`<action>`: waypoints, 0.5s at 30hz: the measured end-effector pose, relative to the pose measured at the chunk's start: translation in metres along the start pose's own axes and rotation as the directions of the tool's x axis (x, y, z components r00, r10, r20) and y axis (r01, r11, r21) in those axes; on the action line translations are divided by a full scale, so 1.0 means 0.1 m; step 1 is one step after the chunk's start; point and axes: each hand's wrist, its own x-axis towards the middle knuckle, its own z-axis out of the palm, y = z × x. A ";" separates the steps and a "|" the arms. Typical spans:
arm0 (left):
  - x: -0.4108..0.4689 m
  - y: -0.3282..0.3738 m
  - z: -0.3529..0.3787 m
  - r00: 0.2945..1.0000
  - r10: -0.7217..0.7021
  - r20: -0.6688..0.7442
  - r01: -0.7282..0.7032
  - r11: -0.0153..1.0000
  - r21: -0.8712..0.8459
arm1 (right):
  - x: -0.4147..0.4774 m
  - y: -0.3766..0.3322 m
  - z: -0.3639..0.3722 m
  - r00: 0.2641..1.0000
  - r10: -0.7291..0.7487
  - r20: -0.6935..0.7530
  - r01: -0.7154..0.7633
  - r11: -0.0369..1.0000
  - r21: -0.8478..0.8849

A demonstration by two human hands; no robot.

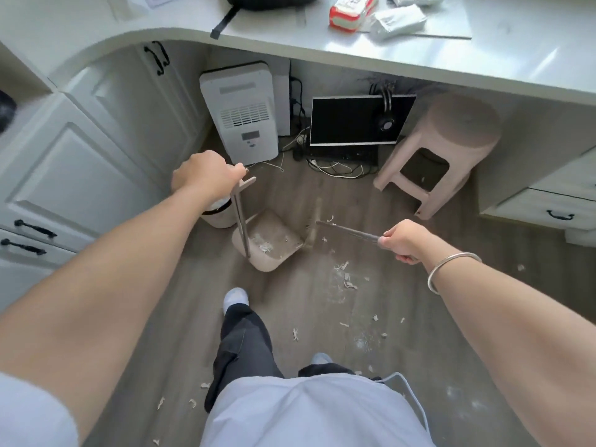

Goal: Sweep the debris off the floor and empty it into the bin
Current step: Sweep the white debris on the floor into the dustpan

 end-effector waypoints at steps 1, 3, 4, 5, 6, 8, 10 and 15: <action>0.15 0.06 -0.03 1.000 0.026 0.001 -0.026 1.000 0.003 | 0.04 -0.03 0.04 1.000 -0.007 -0.013 0.007 1.000 0.016; 0.47 0.15 -0.08 0.997 0.074 0.018 -0.074 0.997 0.013 | 0.16 -0.14 0.09 0.999 0.029 -0.031 -0.025 0.992 0.126; 0.63 0.19 -0.09 0.995 0.098 0.031 -0.099 0.995 0.020 | 0.23 -0.20 0.11 0.998 0.050 -0.041 -0.043 0.984 0.172; 0.79 0.23 -0.09 0.990 0.132 0.041 -0.133 0.991 0.031 | 0.33 -0.28 0.13 0.997 0.067 -0.045 -0.056 0.976 0.209; 0.97 0.28 -0.10 0.985 0.166 0.052 -0.168 0.985 0.040 | 0.40 -0.38 0.14 0.995 0.088 -0.037 -0.076 0.966 0.245; 1.38 0.39 -0.14 0.966 0.247 0.080 -0.253 0.964 0.078 | 0.59 -0.63 0.16 0.989 0.150 -0.020 -0.135 0.936 0.326; 1.69 0.44 -0.17 0.939 0.323 0.120 -0.337 0.933 0.128 | 0.75 -0.83 0.21 0.982 0.188 -0.008 -0.170 0.906 0.388; 2.35 0.62 -0.24 0.850 0.491 0.192 -0.524 0.826 0.207 | 0.93 -1.35 0.47 0.939 0.329 0.101 -0.339 0.837 0.431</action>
